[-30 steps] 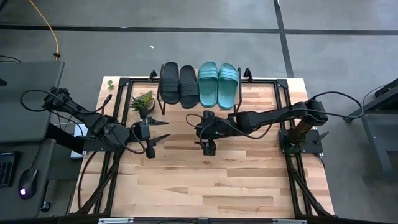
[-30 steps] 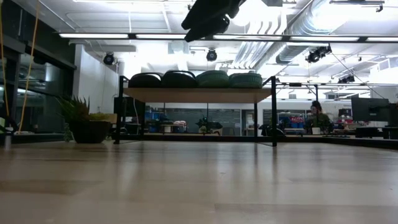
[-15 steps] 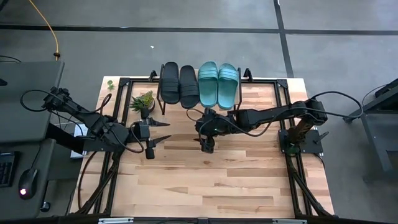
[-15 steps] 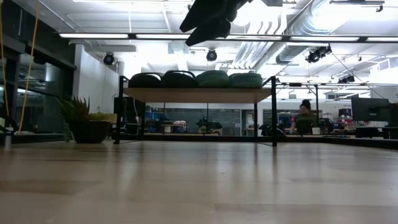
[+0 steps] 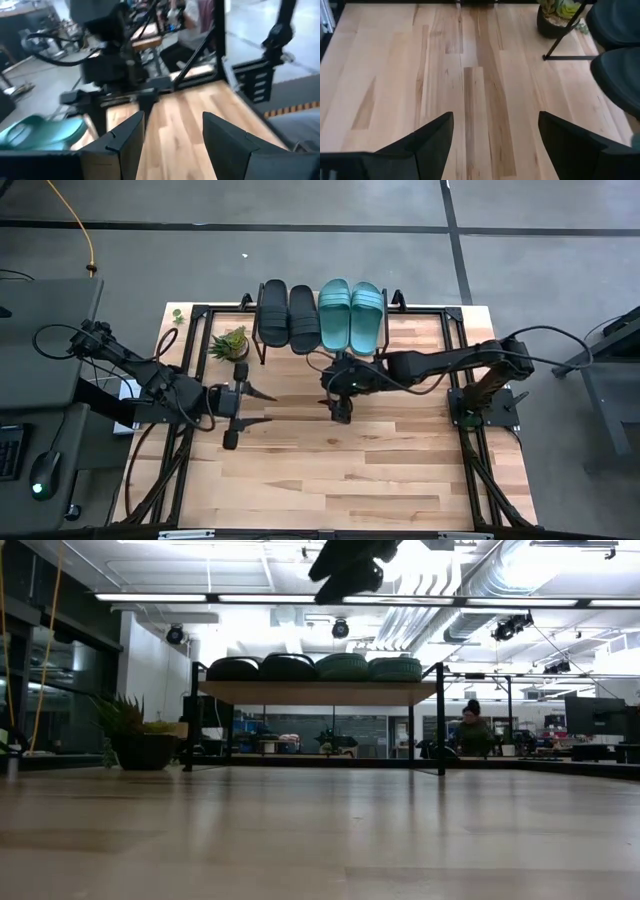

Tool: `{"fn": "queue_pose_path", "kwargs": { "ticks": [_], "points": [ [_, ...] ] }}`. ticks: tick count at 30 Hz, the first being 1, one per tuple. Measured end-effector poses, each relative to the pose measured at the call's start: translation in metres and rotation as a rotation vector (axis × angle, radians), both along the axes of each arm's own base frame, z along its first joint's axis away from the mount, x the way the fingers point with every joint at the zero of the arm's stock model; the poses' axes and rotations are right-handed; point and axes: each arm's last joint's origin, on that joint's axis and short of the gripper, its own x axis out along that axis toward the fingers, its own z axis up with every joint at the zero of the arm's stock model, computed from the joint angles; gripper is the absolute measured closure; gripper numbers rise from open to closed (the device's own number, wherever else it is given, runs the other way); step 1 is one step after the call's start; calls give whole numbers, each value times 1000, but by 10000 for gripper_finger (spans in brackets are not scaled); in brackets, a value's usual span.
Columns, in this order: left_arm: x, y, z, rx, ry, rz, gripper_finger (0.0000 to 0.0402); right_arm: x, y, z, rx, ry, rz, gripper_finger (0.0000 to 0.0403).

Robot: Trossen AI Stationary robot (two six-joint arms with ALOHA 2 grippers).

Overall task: Pick and place slides into the shelf
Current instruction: Return to Home Position

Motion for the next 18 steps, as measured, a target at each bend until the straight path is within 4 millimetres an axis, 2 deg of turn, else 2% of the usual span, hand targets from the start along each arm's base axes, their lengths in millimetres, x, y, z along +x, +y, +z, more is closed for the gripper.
{"fn": "queue_pose_path", "kwargs": {
  "ticks": [7,11,18],
  "points": [
    [1,2,2,-8,-19,8,218,-16,8,20,6,-47,32,122],
    [5,14,2,-24,-19,36,218,-23,12,28,-9,-63,61,122],
    [12,44,-1,-78,11,22,218,-28,11,29,-14,-31,61,122]
  ]
}}
